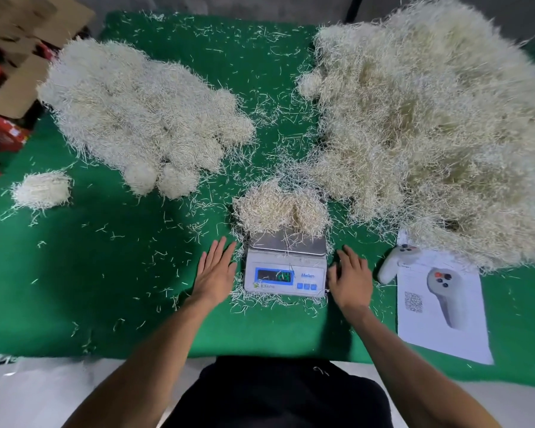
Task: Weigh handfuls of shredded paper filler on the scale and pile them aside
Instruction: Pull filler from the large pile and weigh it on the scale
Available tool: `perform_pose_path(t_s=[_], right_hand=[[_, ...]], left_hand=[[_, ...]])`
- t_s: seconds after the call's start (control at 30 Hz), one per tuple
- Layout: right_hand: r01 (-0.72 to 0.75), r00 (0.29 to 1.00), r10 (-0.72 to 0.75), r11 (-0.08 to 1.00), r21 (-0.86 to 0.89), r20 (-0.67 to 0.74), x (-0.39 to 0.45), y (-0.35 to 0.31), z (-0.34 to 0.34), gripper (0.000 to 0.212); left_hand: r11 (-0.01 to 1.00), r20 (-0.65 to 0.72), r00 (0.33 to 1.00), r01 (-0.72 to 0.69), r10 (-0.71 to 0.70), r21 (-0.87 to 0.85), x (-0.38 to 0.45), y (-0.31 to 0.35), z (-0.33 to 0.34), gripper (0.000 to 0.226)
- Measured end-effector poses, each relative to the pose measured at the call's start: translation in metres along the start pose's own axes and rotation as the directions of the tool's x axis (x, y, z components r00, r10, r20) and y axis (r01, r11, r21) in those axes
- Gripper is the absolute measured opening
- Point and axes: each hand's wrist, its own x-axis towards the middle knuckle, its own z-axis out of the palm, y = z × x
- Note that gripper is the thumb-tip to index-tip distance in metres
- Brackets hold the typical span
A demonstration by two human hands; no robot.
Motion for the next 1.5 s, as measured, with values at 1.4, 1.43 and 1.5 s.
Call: perform_pose_path(t_s=[1.4, 1.43, 1.5], right_hand=[[0.011, 1.000, -0.010, 0.999, -0.034, 0.007, -0.002, 0.004, 0.003, 0.054], [0.006, 1.000, -0.006, 1.000, -0.022, 0.002, -0.002, 0.004, 0.004, 0.054], [0.007, 1.000, -0.007, 1.000, -0.020, -0.005, -0.003, 0.003, 0.004, 0.054]], left_hand=[[0.998, -0.044, 0.997, 0.058, -0.058, 0.006, 0.018, 0.007, 0.009, 0.062], [0.998, -0.042, 0.997, 0.059, -0.059, 0.007, 0.018, 0.007, 0.008, 0.062], [0.998, -0.037, 0.998, 0.056, -0.056, 0.004, 0.017, 0.008, 0.007, 0.062]])
